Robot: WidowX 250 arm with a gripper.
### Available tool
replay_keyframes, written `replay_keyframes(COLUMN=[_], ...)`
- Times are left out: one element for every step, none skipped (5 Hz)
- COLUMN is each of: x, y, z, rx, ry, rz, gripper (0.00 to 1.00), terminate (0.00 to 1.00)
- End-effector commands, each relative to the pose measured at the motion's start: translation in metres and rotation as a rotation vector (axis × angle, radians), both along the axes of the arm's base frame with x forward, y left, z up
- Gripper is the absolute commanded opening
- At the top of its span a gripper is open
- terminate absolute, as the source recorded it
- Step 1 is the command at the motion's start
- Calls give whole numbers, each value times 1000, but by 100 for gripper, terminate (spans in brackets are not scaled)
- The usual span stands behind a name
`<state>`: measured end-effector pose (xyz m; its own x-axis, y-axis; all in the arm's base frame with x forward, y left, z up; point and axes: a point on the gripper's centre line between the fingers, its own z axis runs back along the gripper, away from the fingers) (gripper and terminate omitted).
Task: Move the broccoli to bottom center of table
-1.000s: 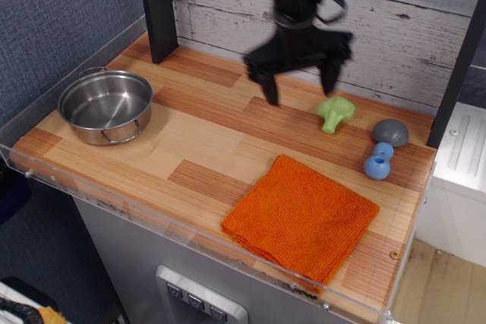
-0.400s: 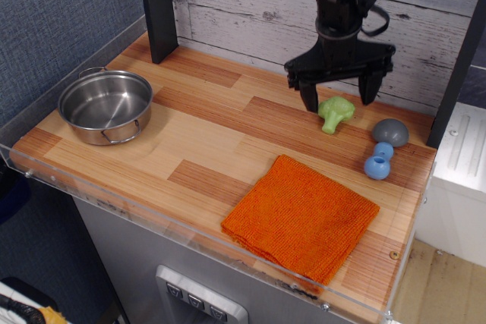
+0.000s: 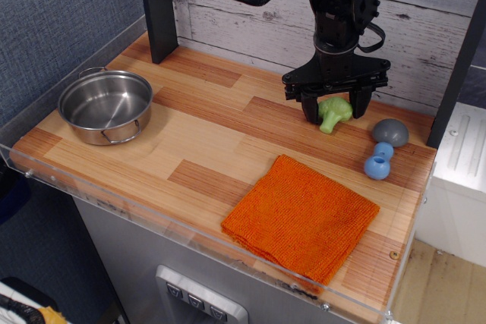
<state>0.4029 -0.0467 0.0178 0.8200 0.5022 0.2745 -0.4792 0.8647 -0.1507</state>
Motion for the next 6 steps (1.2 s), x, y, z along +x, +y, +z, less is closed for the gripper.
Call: replay_keyframes(x=[-17,-20,-21,-32,-45,-68], y=[-2,2,9,19,28,40], z=[9,18,37,54,66,64], rx=[2,-16,-21,-13,3,4], ry=[-14,-24,-31,-45,-51,-37], rz=[8,18,25,59,78,100], gripper=[0,0,0,0,0,0], terminate=[0,0,0,0,0,0])
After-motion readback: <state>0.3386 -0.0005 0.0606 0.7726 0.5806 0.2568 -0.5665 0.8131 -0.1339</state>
